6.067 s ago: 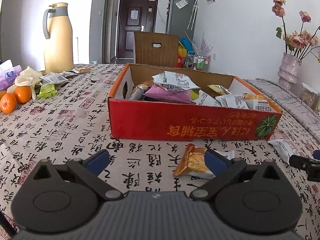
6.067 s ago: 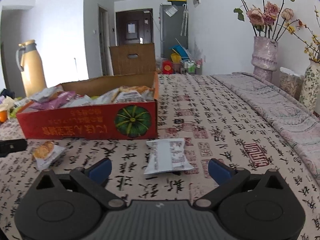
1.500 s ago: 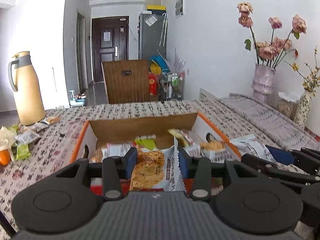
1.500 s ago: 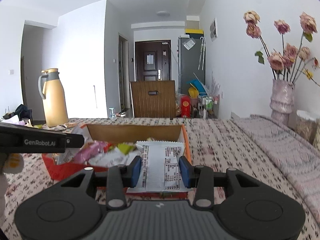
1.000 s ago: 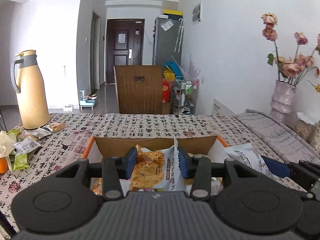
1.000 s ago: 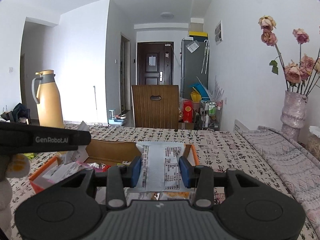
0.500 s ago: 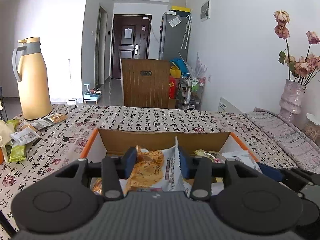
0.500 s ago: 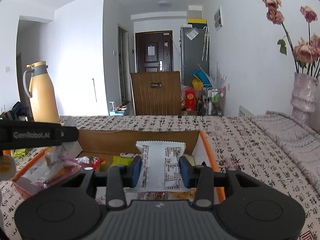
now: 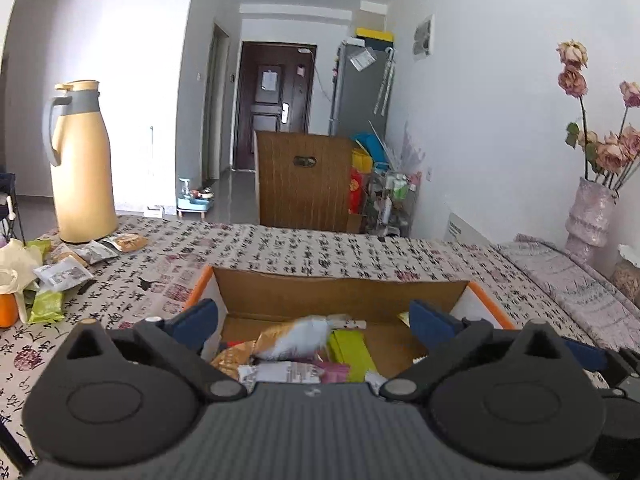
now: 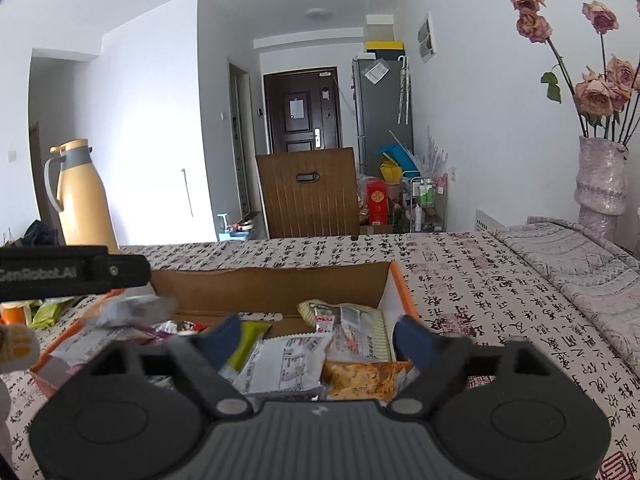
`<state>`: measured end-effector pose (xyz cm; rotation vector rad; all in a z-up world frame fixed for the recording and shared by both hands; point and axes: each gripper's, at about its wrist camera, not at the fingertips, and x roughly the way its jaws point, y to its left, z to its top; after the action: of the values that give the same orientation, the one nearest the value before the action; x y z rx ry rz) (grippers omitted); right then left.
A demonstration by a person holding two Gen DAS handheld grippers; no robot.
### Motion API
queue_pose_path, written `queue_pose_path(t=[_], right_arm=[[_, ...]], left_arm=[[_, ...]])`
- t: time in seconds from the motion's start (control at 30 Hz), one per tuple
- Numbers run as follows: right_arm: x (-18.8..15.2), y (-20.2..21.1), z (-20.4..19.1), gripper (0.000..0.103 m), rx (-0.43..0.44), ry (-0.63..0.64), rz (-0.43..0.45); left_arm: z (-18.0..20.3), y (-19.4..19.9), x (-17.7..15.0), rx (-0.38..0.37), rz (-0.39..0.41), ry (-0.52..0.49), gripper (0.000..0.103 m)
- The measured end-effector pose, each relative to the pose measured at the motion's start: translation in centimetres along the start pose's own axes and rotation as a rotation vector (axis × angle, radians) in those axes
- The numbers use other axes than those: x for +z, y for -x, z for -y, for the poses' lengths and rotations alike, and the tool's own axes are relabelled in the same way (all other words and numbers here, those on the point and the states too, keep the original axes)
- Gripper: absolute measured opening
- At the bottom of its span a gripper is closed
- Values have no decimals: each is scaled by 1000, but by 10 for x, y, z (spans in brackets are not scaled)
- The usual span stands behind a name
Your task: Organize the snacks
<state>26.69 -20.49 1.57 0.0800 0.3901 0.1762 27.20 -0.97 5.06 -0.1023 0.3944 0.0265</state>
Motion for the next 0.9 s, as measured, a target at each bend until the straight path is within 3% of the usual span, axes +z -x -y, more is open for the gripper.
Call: queue_pose_path(t=[0.07, 0.47, 0.9], right_arm=[[-1, -1, 1, 103, -1, -10, 1], [3, 5, 0, 103, -12, -9, 8], [-2, 65, -4, 103, -19, 8, 27]], left_arm=[[-1, 0, 0, -4, -3, 9, 103], [0, 10, 4, -1, 11, 4, 103], [0, 78, 1, -10, 67, -13, 103]])
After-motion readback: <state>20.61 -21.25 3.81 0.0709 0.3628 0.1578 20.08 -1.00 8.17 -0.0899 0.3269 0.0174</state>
